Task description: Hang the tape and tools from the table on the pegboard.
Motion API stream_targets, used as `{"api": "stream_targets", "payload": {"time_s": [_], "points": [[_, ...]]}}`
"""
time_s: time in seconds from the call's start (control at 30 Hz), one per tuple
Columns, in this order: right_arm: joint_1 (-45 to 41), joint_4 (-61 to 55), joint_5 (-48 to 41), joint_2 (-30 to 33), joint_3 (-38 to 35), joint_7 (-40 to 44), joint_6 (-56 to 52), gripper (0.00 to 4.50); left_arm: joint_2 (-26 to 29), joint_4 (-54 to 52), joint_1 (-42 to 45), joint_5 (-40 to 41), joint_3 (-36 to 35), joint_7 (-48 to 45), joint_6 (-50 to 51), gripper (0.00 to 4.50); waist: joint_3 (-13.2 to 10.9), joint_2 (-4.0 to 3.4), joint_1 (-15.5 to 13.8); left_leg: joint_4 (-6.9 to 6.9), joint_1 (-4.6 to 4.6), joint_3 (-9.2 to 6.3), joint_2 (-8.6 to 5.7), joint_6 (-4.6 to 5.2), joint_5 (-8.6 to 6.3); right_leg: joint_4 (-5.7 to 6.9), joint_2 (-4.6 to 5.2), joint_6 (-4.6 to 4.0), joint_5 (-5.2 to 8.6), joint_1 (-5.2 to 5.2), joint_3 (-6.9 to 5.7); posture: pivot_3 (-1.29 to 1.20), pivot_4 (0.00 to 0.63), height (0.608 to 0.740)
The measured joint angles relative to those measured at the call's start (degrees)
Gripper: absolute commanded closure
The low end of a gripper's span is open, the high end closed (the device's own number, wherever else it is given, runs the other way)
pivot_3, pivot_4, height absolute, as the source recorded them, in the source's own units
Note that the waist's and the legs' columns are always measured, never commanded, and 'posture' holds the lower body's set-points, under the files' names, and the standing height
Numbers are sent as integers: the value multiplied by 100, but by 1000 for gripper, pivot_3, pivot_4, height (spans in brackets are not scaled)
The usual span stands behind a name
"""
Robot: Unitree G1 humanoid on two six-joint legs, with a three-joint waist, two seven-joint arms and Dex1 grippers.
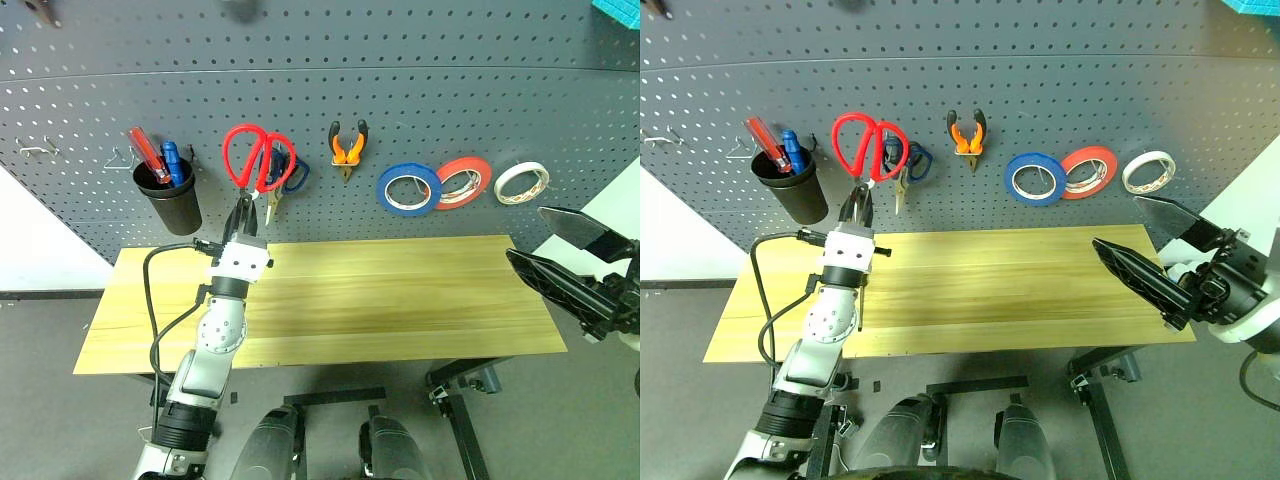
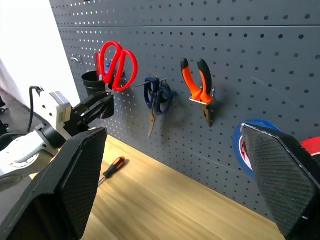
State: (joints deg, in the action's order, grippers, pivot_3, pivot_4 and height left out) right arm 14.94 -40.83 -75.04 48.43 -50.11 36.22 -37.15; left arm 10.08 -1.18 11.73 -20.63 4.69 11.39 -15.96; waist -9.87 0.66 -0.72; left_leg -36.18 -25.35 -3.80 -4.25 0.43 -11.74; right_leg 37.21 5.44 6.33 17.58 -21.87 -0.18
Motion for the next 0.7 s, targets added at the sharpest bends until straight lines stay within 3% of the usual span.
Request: {"api": "stream_targets", "payload": {"time_s": [0.7], "points": [[-15,8,4,112,57,-110,0,0,-269,534,10,311,134,-460,0,4242,0,0,6,-2,0,1,0,0,0,1,1,0,0,1,1,-110,163,740]]}}
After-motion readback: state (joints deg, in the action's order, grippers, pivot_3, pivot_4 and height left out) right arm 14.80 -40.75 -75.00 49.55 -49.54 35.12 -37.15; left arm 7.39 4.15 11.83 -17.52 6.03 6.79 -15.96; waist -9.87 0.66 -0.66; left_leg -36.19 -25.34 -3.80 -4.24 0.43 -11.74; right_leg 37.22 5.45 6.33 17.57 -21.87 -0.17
